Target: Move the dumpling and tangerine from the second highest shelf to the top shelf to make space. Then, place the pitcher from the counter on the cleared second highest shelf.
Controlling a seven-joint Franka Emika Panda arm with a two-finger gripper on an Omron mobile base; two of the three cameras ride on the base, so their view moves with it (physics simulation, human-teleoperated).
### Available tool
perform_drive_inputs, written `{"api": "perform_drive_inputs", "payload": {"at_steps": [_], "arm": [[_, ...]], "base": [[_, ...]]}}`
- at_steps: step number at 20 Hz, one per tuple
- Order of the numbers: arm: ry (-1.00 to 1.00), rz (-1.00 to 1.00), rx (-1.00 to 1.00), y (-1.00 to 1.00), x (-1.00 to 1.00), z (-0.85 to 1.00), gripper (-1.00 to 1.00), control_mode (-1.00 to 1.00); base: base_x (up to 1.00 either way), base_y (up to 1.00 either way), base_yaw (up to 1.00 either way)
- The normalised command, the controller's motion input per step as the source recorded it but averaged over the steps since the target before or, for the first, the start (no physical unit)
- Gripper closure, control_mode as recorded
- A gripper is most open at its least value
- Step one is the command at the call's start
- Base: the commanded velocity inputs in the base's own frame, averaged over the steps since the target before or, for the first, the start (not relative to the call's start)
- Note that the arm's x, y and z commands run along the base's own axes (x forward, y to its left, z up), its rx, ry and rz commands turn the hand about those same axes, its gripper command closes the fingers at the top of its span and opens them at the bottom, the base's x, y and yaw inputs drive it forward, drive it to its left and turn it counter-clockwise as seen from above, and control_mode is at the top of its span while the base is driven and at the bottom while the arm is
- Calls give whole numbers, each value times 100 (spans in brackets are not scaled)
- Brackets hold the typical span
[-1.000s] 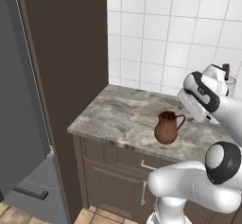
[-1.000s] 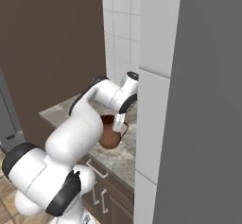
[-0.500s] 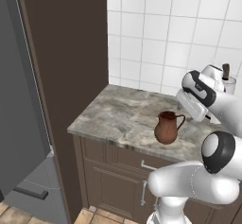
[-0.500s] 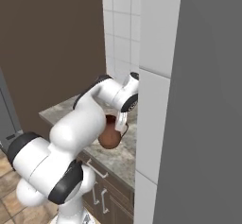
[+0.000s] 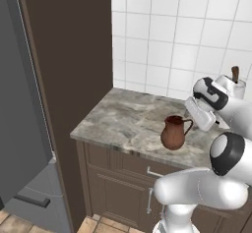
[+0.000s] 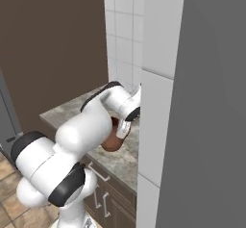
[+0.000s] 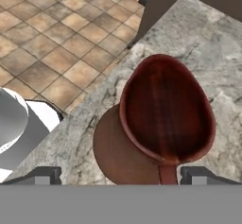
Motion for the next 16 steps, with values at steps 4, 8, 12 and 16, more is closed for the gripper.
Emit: {"api": "perform_drive_inputs", "payload": {"at_steps": [4, 8, 12, 16], "arm": [[0, -3, 10, 0, 36, 0, -100, -100], [0, 0, 3, -7, 41, -3, -100, -100], [0, 3, 0, -19, 19, -19, -100, -100], [0, 5, 0, -19, 0, -27, -100, -100]], "base": [[0, 0, 0], [0, 0, 0], [0, 0, 0], [0, 0, 0]]}}
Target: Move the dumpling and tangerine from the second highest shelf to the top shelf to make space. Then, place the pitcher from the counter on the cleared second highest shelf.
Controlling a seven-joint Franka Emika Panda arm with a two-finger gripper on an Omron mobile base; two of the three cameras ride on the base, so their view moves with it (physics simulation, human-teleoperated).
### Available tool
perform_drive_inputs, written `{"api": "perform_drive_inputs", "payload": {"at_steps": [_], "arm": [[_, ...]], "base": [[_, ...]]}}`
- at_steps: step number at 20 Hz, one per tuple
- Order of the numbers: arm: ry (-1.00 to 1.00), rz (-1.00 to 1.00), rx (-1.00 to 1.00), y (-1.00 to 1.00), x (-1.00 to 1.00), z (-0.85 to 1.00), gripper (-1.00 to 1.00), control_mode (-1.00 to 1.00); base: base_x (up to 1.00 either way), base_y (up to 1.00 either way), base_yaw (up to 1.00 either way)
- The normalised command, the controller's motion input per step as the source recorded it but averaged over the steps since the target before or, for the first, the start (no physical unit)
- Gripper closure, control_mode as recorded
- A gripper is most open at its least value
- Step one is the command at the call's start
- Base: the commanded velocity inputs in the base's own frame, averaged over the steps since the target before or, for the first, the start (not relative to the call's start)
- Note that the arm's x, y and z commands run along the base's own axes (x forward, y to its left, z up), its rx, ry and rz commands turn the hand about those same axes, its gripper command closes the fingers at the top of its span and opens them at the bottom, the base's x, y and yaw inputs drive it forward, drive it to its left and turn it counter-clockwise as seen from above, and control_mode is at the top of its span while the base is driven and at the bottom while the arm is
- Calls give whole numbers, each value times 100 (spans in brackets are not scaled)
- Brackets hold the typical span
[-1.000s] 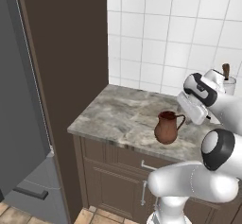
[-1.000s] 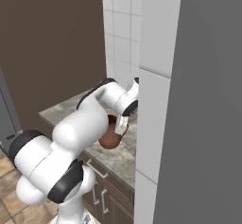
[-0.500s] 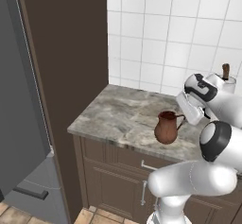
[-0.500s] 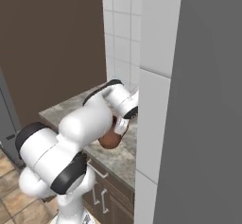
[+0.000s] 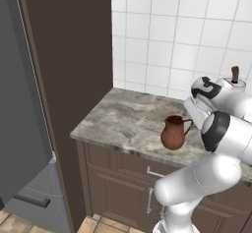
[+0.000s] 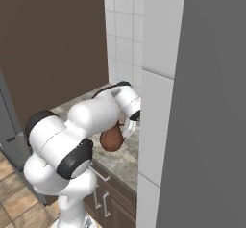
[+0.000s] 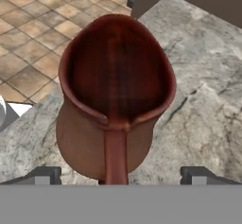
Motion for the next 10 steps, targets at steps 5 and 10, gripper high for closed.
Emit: {"api": "perform_drive_inputs", "payload": {"at_steps": [5, 10], "arm": [[0, 1, 0, -2, 0, -16, -100, -100], [0, 0, 0, 0, 6, -1, -100, -100]], "base": [[0, 0, 0], [0, 0, 0]]}}
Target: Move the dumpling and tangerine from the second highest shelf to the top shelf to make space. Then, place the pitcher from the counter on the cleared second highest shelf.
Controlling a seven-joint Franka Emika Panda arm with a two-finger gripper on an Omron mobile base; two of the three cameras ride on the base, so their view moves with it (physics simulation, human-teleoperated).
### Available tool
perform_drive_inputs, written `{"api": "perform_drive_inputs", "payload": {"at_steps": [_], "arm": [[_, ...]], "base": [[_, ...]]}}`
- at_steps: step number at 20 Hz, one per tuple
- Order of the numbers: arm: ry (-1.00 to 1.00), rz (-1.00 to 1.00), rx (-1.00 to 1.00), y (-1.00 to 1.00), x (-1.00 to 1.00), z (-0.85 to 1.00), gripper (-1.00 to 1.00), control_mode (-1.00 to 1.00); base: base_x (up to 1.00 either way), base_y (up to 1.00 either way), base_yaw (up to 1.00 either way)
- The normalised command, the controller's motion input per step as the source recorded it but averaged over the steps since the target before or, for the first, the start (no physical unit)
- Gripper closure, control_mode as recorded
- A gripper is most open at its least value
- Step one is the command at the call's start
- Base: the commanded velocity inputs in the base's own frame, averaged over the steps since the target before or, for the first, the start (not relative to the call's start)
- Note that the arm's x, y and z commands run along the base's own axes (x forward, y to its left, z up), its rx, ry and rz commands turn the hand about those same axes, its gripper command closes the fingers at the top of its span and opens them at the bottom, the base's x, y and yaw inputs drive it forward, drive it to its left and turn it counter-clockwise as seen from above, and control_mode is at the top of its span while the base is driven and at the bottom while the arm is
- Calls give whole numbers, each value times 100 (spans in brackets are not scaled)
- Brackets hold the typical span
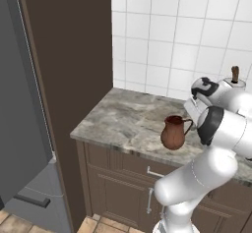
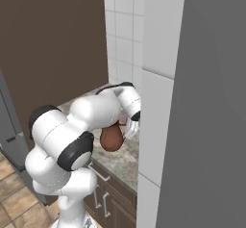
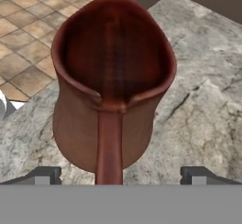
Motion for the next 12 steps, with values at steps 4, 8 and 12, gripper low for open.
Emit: {"api": "perform_drive_inputs", "payload": {"at_steps": [4, 8, 12], "arm": [[0, 0, 0, 2, 8, 0, -100, -100], [0, 0, 0, 8, 6, 0, -100, -100], [1, 0, 0, 11, 4, 0, 100, -100]], "base": [[0, 0, 0], [0, 0, 0], [0, 0, 0]]}}
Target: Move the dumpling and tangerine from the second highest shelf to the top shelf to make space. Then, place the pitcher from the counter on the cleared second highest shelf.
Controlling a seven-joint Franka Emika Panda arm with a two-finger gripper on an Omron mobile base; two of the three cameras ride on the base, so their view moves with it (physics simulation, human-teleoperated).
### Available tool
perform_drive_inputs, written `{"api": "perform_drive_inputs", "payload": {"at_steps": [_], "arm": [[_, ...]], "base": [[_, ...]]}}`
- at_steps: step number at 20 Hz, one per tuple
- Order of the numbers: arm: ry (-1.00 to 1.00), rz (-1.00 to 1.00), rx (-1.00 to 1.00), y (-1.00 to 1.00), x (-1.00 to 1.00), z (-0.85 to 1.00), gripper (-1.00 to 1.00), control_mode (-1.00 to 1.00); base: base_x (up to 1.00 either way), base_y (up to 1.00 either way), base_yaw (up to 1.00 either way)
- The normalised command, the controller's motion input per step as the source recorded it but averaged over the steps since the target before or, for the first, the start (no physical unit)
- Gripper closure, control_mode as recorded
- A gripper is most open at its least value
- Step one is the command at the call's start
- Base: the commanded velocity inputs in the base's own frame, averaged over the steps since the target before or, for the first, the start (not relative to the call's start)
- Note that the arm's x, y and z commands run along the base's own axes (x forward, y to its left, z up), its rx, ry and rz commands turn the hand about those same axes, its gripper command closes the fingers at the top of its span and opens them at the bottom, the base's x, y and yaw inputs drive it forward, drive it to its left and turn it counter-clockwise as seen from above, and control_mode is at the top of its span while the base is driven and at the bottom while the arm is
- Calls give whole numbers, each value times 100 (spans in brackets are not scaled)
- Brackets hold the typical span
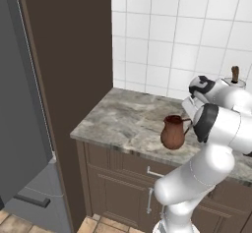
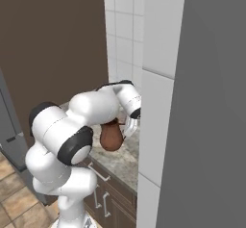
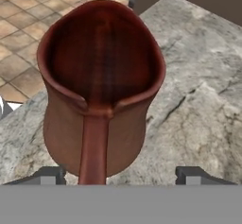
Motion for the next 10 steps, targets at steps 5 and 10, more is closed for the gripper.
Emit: {"api": "perform_drive_inputs", "payload": {"at_steps": [5, 10], "arm": [[1, 0, 0, 3, 1, -4, 100, -100], [0, 0, 0, 0, 0, -8, 100, -100]], "base": [[0, 0, 0], [0, 0, 0]]}}
